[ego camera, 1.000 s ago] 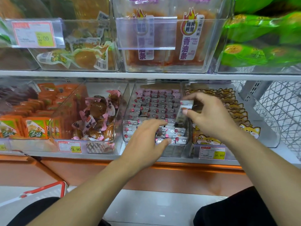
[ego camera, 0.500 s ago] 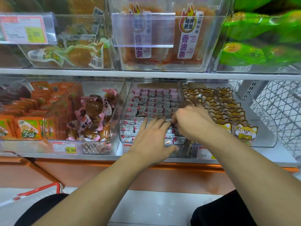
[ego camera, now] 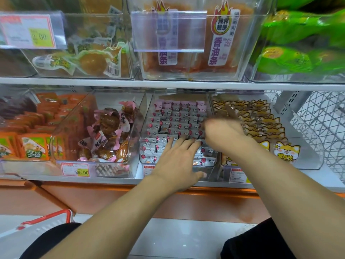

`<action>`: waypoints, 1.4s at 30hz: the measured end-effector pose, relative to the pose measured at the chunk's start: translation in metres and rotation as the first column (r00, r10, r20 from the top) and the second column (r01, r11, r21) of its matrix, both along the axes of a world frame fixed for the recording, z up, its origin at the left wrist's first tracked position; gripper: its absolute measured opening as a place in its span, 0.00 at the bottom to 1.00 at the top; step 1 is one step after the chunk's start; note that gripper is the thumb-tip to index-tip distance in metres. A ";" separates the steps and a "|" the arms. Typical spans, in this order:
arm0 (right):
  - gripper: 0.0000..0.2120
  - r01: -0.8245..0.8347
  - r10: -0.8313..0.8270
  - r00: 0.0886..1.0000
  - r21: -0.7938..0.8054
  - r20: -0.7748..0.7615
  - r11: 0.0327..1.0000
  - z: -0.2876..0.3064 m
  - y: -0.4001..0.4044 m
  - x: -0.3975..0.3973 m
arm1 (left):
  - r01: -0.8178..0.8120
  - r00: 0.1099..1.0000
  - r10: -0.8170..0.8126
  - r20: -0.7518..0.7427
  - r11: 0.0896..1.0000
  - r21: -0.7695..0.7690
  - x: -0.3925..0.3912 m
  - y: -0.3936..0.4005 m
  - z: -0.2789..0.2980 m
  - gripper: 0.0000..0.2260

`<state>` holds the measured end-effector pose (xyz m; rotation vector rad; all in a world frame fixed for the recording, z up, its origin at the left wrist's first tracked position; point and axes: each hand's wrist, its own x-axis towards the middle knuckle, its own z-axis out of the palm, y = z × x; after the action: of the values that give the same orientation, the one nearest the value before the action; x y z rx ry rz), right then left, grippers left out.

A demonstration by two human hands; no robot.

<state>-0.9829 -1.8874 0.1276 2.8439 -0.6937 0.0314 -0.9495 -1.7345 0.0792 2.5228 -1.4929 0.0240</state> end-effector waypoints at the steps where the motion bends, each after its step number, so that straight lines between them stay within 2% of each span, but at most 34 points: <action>1: 0.05 0.009 -0.009 1.000 0.001 -0.007 1.000 0.000 0.000 0.001 | 0.000 1.000 0.000 0.001 1.000 0.000 0.000 0.000 0.000 0.41; 5: 0.10 0.015 -0.015 1.000 -0.012 0.026 1.000 -0.002 0.001 0.001 | 0.002 1.000 -0.002 0.016 1.000 0.006 -0.001 0.001 -0.002 0.41; 8: 0.09 -0.004 -0.006 0.962 0.035 0.274 0.999 0.010 0.009 -0.010 | 0.001 1.000 -0.001 0.001 1.000 0.009 0.001 0.003 -0.002 0.40; 11: 0.05 -0.080 -0.055 0.845 0.228 0.532 0.970 0.018 0.009 -0.025 | 0.012 1.000 -0.013 -0.013 0.999 -0.035 0.005 0.006 0.004 0.38; 15: 0.04 -0.293 -0.215 0.635 0.489 0.742 0.822 0.021 0.006 -0.043 | -0.084 0.992 0.058 -0.116 0.969 -0.234 0.012 0.015 0.018 0.31; 18: 0.05 -0.347 -0.381 0.534 0.607 0.755 0.715 0.022 0.008 -0.050 | -0.287 0.927 0.147 -0.345 0.871 -0.398 0.019 0.024 0.026 0.24; 19: 0.05 -0.376 -0.476 0.505 0.680 0.720 0.630 0.022 0.009 -0.050 | -0.366 0.879 0.146 -0.454 0.817 -0.445 0.020 0.027 0.029 0.21; 20: 0.05 -0.435 -0.585 0.486 0.760 0.649 0.482 0.023 0.012 -0.050 | -0.439 0.819 0.117 -0.562 0.759 -0.481 0.021 0.031 0.032 0.19; 22: 0.03 -0.584 -0.739 0.508 0.807 0.443 0.083 0.026 0.020 -0.049 | -0.534 0.683 -0.009 -0.730 0.676 -0.508 0.022 0.036 0.037 0.16; 23: 0.01 -0.612 -0.762 0.539 0.788 0.359 -0.061 0.026 0.023 -0.048 | -0.562 0.610 -0.083 -0.788 0.655 -0.505 0.021 0.037 0.039 0.14; 25: 0.04 -0.608 -0.760 0.602 0.758 0.245 -0.238 0.025 0.025 -0.049 | -0.606 0.508 -0.190 -0.840 0.615 -0.505 0.019 0.041 0.041 0.10; 27: 0.10 -0.579 -0.738 0.653 0.741 0.172 -0.340 0.024 0.025 -0.048 | -0.651 0.454 -0.231 -0.861 0.573 -0.497 0.018 0.045 0.041 0.08; 30: 0.09 -0.538 -0.710 0.698 0.728 0.100 -0.426 0.023 0.025 -0.047 | -0.688 0.391 -0.257 -0.884 0.557 -0.466 0.019 0.054 0.040 0.09; 32: 0.07 -0.500 -0.673 0.736 0.733 0.078 -0.462 0.023 0.026 -0.046 | -0.692 0.380 -0.257 -0.888 0.557 -0.458 0.022 0.059 0.039 0.08; 35: 0.13 -0.427 -0.589 0.806 0.750 0.061 -0.506 0.023 0.028 -0.045 | -0.689 0.384 -0.243 -0.891 0.567 -0.451 0.023 0.063 0.037 0.09; 39: 0.24 -0.313 -0.469 0.881 0.812 0.055 -0.493 0.023 0.033 -0.047 | -0.642 0.445 -0.217 -0.869 0.599 -0.478 0.023 0.066 0.035 0.09; 42: 0.23 -0.266 -0.429 0.901 0.856 0.058 -0.443 0.022 0.035 -0.048 | -0.634 0.453 -0.217 -0.865 0.604 -0.483 0.022 0.067 0.034 0.09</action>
<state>-1.0304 -1.8522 0.1497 4.6416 -1.9564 -0.0389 -0.9273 -1.6676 0.1130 1.4846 -0.4424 -0.4391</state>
